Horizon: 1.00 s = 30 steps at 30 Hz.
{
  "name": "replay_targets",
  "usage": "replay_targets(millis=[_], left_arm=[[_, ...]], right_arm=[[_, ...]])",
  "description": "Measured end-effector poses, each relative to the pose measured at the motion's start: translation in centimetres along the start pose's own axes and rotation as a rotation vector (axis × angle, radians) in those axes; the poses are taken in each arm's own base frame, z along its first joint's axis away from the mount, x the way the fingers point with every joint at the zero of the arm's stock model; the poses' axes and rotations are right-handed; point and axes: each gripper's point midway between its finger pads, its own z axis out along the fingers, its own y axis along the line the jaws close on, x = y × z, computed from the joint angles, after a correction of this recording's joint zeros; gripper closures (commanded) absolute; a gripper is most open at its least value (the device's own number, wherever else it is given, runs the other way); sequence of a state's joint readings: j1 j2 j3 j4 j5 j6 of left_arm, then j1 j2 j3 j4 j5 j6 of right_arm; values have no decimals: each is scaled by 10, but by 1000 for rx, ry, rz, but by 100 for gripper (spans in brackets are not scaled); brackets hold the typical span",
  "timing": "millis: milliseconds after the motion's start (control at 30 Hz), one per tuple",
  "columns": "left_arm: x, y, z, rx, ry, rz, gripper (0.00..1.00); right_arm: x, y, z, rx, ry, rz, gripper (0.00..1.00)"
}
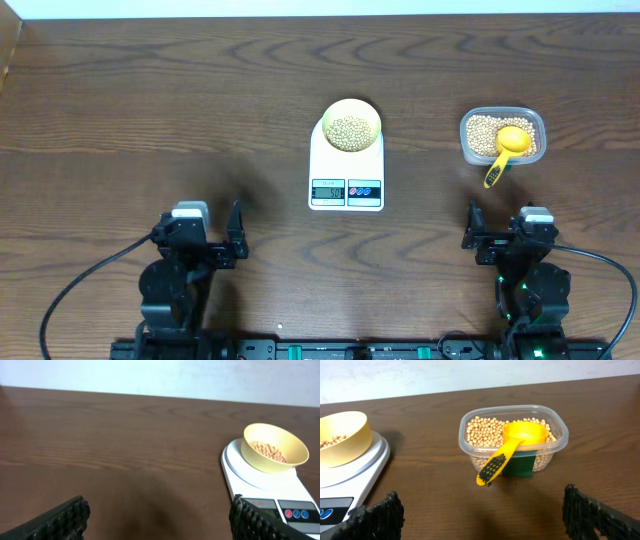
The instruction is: Scoop item into bowl and weigh 50g on scale
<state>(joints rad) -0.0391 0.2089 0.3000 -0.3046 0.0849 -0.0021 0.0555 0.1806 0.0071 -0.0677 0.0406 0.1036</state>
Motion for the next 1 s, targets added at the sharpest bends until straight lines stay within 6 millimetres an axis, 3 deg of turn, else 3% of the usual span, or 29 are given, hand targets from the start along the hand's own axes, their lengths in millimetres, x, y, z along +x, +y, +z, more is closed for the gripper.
replay_targets(millis=[600,1000], left_arm=[[38,1,9,11,-49,1,8],[37,-1,9,26,-56,2,8]], right_arm=[[0,0,0,0,0,0,1],[0,0,0,0,0,0,1]])
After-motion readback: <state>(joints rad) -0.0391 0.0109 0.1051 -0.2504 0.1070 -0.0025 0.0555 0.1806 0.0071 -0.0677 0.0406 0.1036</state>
